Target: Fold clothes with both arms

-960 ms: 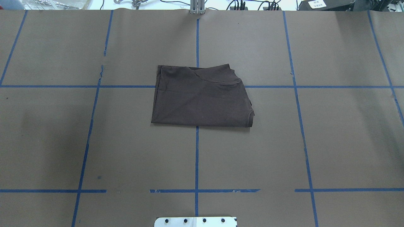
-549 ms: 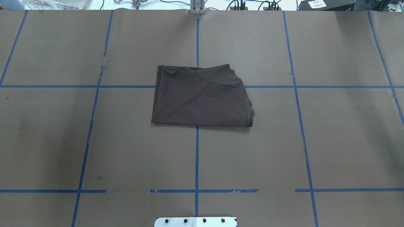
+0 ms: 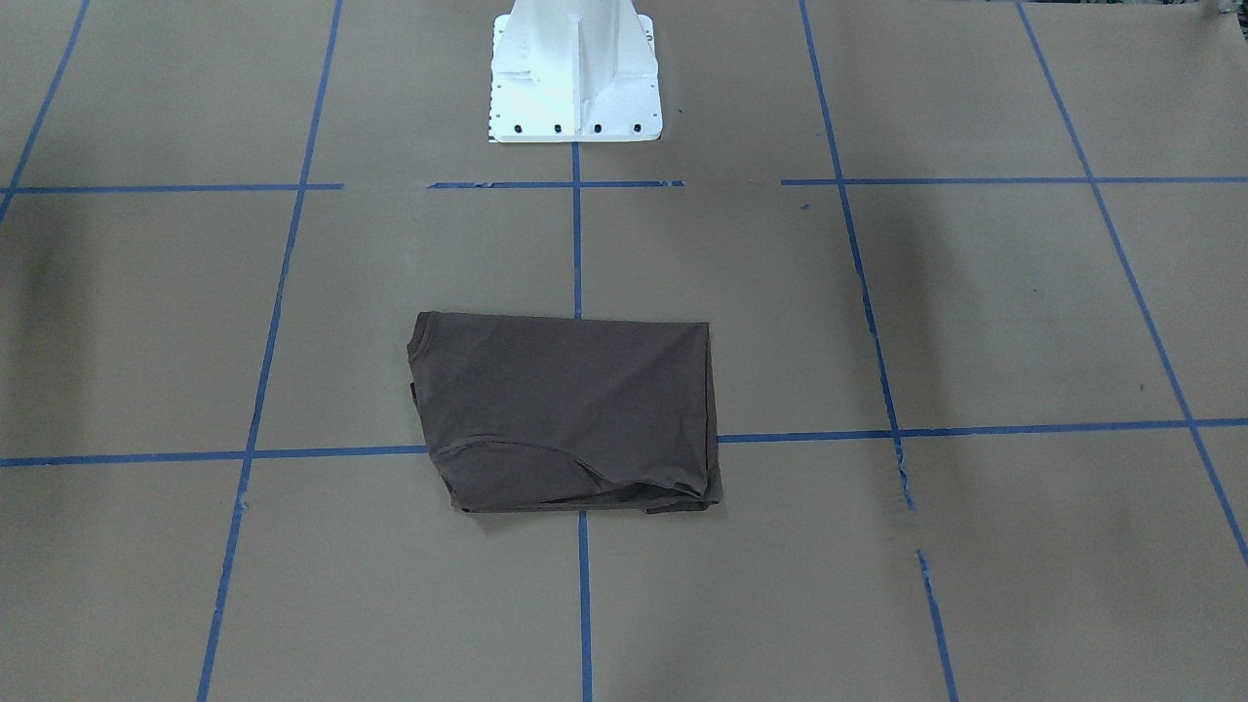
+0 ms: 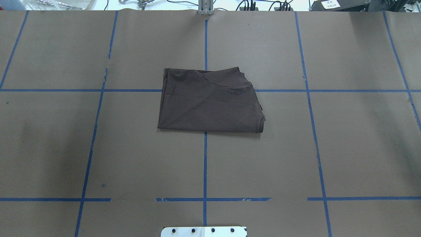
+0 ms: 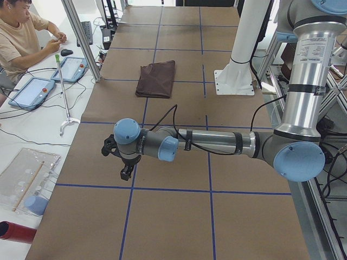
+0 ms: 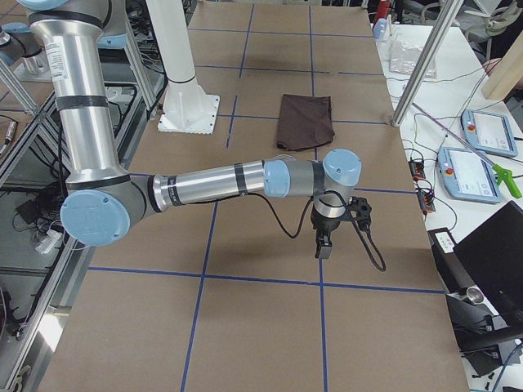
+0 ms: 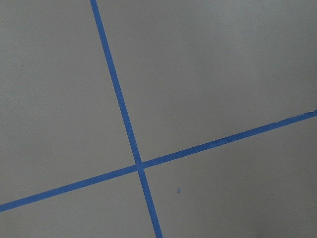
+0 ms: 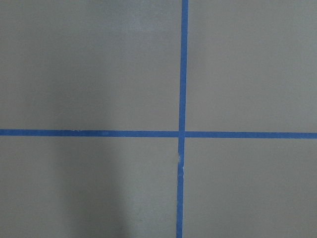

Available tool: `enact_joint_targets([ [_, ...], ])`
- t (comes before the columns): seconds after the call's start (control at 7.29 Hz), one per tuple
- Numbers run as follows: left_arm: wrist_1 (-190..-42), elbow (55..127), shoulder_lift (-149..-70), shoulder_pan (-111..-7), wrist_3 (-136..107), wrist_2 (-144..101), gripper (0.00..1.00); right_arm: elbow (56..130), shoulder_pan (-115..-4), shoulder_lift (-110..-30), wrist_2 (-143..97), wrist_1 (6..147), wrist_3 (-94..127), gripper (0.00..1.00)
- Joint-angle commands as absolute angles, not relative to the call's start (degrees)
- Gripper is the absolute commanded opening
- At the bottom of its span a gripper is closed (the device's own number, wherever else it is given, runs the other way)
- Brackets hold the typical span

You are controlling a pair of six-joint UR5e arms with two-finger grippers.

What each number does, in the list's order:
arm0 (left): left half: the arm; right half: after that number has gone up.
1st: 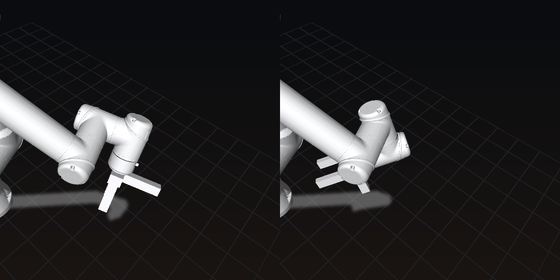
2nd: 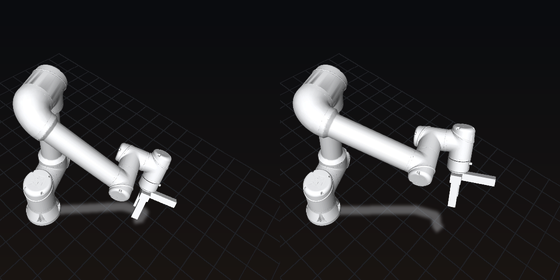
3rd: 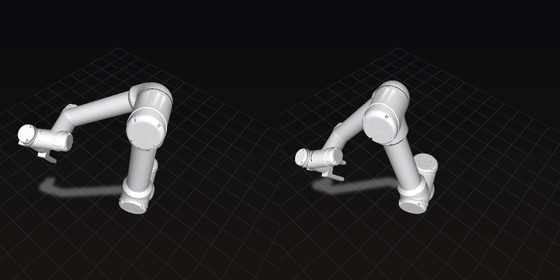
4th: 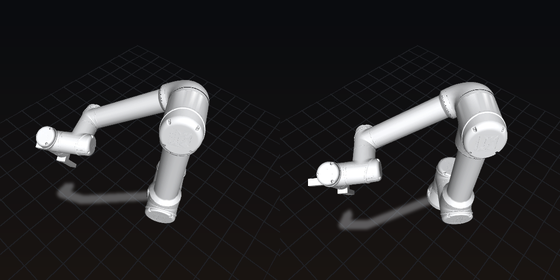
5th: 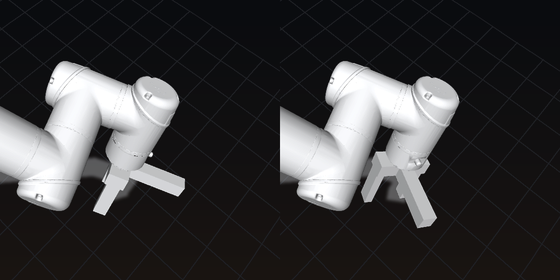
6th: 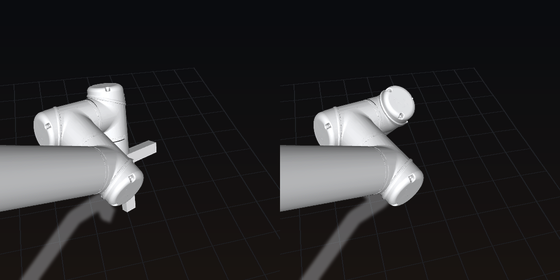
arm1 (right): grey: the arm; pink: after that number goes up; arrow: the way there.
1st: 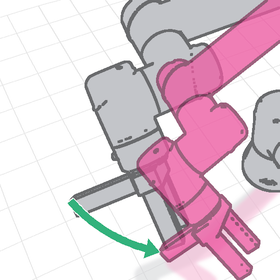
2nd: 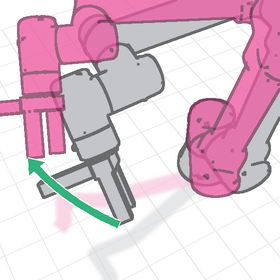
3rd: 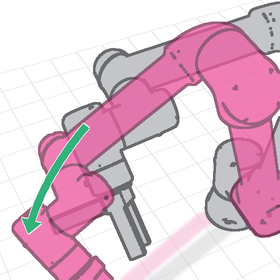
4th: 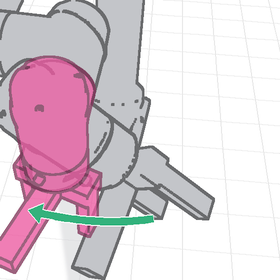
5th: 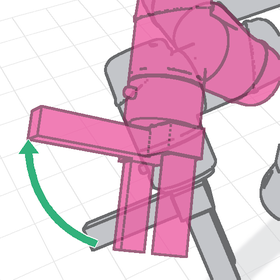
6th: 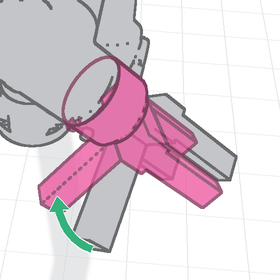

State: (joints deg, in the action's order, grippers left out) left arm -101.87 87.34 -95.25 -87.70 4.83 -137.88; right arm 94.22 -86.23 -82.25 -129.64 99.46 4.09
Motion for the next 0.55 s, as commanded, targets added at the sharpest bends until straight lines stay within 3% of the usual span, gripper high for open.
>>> enact_joint_targets([
  [0.0, -101.34, 94.26, -91.61, -88.59, 4.92, -137.2, 1.0, 94.4, -86.22, -82.35, -129.73, 99.4, 4.22, 1.0],
  [0.41, -101.25, 93.79, -88.95, -88.16, 4.83, -137.11, 1.0, 92.9, -86.22, -82.53, -132.0, 99.67, 4.31, 1.0],
])
